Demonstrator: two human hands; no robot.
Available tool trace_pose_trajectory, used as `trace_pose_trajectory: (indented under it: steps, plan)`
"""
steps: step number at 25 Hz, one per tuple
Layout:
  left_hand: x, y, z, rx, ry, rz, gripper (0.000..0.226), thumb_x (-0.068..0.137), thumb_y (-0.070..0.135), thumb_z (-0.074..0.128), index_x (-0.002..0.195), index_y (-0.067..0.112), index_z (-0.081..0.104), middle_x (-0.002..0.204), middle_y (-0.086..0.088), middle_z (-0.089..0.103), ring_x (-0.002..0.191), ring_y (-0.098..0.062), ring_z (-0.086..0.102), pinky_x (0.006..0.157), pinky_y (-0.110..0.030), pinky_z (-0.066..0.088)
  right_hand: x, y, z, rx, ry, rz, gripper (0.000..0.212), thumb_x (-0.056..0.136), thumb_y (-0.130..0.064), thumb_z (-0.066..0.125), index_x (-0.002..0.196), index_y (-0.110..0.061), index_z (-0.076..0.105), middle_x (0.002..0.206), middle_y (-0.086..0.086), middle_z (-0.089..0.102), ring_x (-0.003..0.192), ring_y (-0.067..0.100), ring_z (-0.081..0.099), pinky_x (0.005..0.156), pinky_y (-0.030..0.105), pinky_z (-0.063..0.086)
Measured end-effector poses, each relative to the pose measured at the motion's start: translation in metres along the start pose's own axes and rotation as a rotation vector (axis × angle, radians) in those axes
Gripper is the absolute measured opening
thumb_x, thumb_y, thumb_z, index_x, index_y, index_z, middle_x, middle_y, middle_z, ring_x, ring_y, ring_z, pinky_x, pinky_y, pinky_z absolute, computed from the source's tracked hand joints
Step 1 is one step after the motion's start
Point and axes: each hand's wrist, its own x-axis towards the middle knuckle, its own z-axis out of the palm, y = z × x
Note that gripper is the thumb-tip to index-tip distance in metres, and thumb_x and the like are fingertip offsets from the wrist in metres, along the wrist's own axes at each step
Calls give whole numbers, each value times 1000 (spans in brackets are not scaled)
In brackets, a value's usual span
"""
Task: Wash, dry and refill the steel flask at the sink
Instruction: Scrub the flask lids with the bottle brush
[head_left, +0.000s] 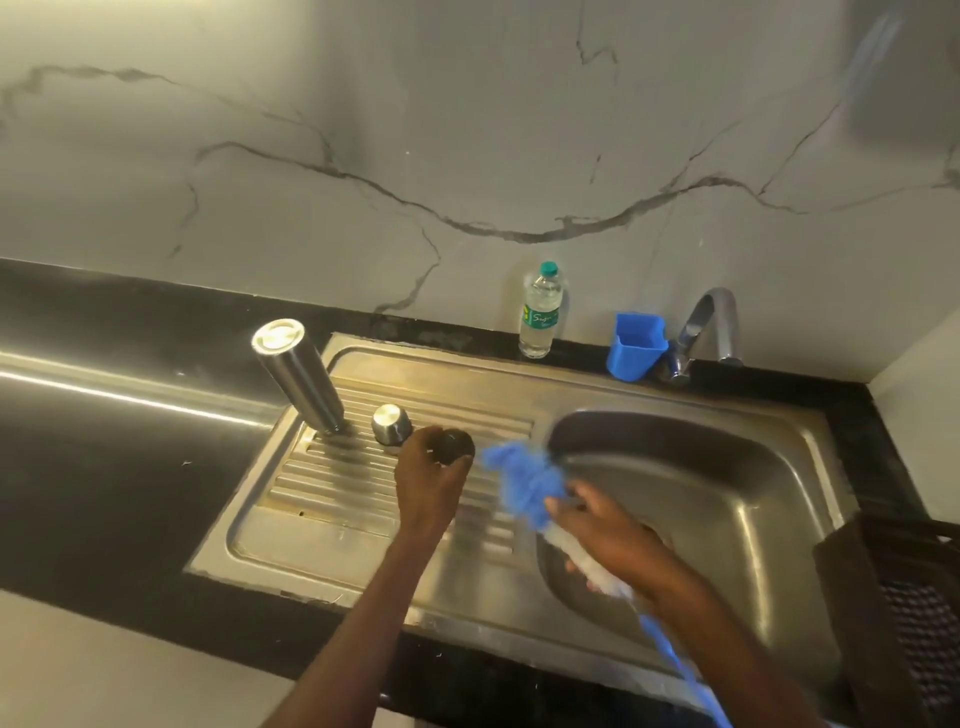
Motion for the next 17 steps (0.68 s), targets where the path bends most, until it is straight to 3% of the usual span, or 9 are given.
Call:
trace_pose_trajectory:
  steps: [2,6,10,14,17]
  plan:
    - [15,-16,0,140,-24,84,28,72,18,74,92,35,66,90,14,72,86,-3,68,79,-34,57,15,-9,13,-146,-112,20,23,104,-37,60,123,-24,57,96,3,69,51,8,60,43,20,38]
    - [47,-37,0,309,-133,113,22,80,14,77,95,25,66,90,12,68,88,-15,68,74,-22,50,34,-16,35,162,-46,51,34,102,-37,62,128,-16,58,87,12,65,56,16,60,45,24,41]
    - [64,-41,6,443,-253,169,20,79,25,69,98,27,65,105,1,68,93,-23,66,82,-43,57,35,-11,33,518,-47,75,38,98,-15,67,133,-6,53,91,20,72,75,31,72,52,34,56]
    - [68,-37,12,544,-293,210,27,88,8,69,113,14,64,121,-10,65,100,-30,63,83,-39,52,36,-3,25,788,76,42,30,97,-11,67,119,-21,50,107,29,71,83,41,74,59,41,63]
    - [73,-37,15,663,-336,243,48,91,8,72,137,8,57,139,-14,58,121,-33,60,94,-38,48,37,-12,8,901,84,-23,16,95,-19,65,111,-20,64,120,31,65,93,43,74,64,40,64]
